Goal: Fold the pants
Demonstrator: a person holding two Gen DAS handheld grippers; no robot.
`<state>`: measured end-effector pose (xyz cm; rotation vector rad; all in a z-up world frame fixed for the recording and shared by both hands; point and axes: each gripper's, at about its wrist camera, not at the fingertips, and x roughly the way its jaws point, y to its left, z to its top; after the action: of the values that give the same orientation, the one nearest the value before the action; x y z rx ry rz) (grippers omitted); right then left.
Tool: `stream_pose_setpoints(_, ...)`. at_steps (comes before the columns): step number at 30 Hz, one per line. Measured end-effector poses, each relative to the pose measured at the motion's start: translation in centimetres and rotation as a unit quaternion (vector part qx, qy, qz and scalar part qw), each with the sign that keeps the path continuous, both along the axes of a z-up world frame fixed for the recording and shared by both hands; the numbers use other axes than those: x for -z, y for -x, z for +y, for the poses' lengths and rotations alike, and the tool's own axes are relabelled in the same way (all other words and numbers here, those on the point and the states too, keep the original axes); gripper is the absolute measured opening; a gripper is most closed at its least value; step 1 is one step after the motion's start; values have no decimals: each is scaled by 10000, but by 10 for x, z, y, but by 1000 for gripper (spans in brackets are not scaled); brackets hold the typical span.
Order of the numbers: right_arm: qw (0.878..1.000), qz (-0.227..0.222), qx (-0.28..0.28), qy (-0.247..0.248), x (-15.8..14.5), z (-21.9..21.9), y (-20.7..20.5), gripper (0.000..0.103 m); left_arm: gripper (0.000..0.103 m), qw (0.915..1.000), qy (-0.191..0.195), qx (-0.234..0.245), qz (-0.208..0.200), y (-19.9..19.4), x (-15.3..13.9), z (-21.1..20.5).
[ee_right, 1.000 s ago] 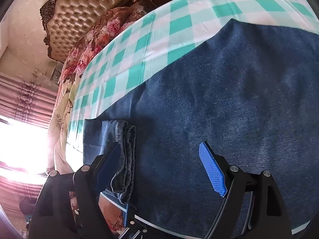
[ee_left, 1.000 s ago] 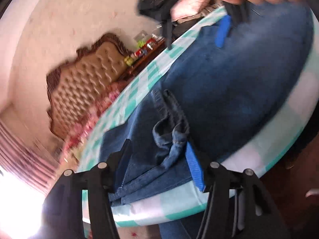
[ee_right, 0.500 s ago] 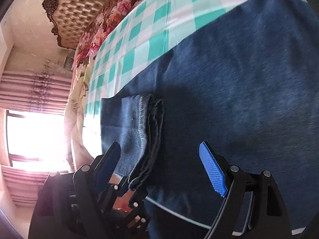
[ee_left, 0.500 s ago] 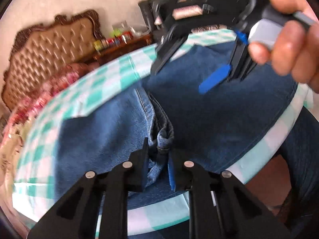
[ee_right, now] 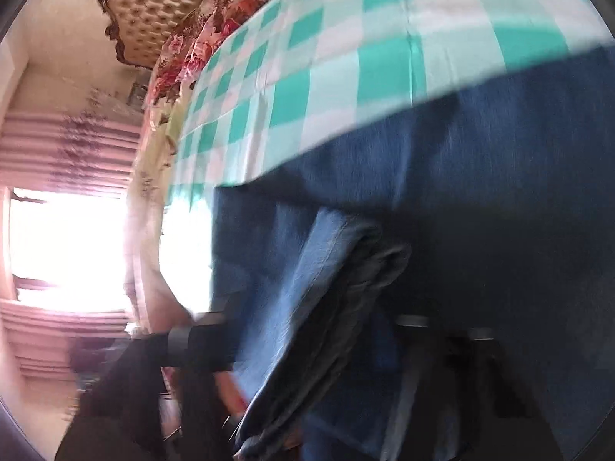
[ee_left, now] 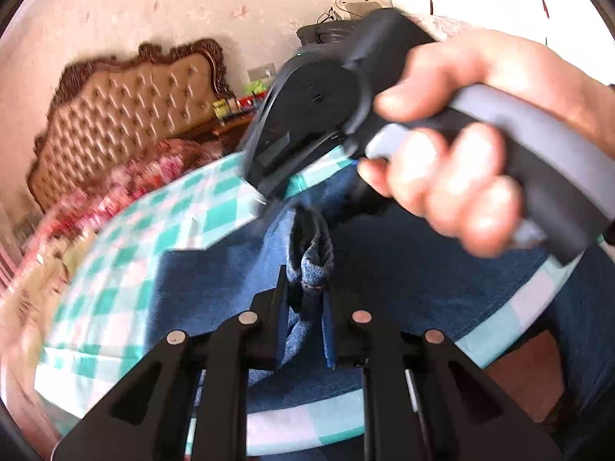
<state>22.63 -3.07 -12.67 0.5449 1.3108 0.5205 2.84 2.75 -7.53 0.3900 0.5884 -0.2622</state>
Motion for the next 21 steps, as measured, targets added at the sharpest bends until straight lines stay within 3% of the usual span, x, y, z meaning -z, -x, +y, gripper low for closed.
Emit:
stream_pose_setpoints(4,9981,-543,54,290,-15,-32,14,11,14,9989,-358,196,-214,12,6,-39)
stream_pose_setpoints(10,9979,-393,380,333,12,-103,24,11,14,9964,-450,708,-117,22,22,-100)
stream_pose_setpoints(13,9984,-258,380,339,29,-115,23,13,14,9947,-663,789,73,16,43,-116)
stream_pose_setpoints(18,9990,-318,313,-24,30,-120,23,31,20,9928,-966,701,-31,19,57,-123)
stream_pose_setpoints(21,9986,-371,365,34,25,-118,23,31,16,9909,-1150,689,-111,19,61,-128)
